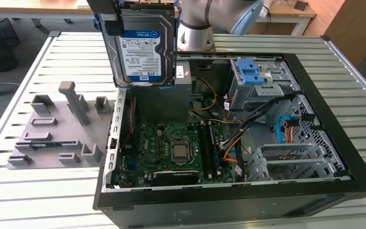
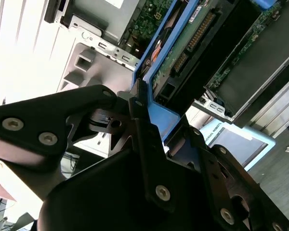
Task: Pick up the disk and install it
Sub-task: 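Pick up the disk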
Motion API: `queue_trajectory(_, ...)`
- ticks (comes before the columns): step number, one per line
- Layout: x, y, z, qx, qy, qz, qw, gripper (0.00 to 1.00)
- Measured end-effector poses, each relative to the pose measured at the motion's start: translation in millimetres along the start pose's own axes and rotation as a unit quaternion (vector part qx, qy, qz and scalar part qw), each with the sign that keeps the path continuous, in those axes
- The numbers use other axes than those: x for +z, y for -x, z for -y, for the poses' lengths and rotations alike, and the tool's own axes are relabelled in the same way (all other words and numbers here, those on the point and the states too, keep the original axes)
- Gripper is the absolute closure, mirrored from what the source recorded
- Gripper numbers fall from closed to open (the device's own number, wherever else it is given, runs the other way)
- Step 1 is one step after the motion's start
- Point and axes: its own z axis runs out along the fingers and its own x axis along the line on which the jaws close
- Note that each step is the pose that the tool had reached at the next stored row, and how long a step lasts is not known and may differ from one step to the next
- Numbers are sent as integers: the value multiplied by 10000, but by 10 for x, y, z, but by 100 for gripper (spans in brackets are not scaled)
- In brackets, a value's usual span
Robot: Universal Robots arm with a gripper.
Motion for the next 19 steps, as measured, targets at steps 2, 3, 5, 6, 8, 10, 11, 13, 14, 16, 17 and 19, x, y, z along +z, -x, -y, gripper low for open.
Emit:
queue_trajectory(2,2,-19,21,0,0,16,10000,63)
queue_trajectory(3,3,-27,28,0,0,19,10000,63)
queue_trajectory(5,7,-41,39,0,0,20,10000,63)
queue_trajectory(6,9,-47,46,0,0,21,10000,63)
queue_trajectory(8,11,-55,72,0,0,19,10000,63)
queue_trajectory(10,14,-55,122,0,0,20,10000,63)
queue_trajectory(11,15,-54,148,0,0,20,10000,63)
queue_trajectory(13,17,-53,199,0,0,20,10000,63)
queue_trajectory(14,18,-52,224,0,0,20,10000,63)
queue_trajectory(16,20,-51,270,0,0,20,10000,63)
queue_trajectory(17,21,-50,293,0,0,20,10000,63)
queue_trajectory(19,23,-49,335,0,0,20,10000,63)
